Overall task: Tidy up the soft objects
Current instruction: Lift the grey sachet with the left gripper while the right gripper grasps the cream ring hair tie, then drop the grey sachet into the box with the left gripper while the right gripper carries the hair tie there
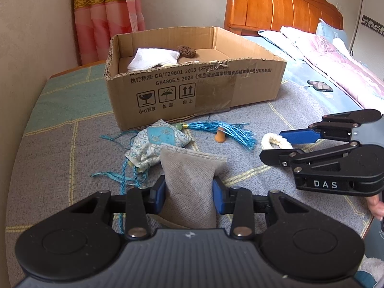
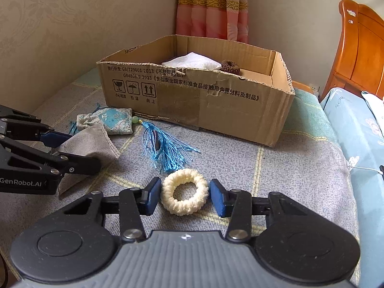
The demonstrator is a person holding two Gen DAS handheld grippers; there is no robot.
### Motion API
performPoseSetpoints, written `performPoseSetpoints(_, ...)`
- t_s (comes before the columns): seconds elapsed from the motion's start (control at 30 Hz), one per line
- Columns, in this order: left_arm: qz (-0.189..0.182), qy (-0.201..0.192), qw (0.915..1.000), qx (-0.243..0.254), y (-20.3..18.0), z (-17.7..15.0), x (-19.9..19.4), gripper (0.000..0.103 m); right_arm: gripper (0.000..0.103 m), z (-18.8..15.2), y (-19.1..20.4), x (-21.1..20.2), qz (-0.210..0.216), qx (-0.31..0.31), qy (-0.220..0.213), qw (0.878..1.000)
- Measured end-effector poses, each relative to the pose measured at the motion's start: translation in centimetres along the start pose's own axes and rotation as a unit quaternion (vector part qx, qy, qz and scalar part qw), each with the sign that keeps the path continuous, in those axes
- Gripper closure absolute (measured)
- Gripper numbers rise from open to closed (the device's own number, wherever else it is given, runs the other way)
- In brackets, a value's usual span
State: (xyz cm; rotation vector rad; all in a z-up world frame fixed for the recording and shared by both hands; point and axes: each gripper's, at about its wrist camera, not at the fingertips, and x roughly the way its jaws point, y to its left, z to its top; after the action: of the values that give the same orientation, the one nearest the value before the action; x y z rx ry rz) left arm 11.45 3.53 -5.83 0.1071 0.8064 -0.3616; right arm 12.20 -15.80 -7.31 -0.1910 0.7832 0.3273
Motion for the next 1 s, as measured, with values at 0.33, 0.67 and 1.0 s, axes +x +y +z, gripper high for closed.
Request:
performPoseSetpoints(0.33, -0.015, 0.004, 0.9997, 0.019, -0.1, 0.5, -1.3, 0.071, 0.062, 0.3, -0.5, -1.7, 0.008, 0.005, -0.013, 1.000)
performPoseSetpoints(0.67, -0.038, -0.016, 0.9984, 0.038, -0.7, 2.6, -3.8, 0.071, 0.062, 0.8, -0.7, -3.9, 0.019, -0.004, -0.029, 0.999)
performPoseSetpoints(1.0, 0.008, -0.079, 0.9909, 0.109, -0.7, 10.6, -4.6, 0.071, 0.062, 1.4, -1.4, -5.9, 0.018, -0.002, -0.061, 0.998)
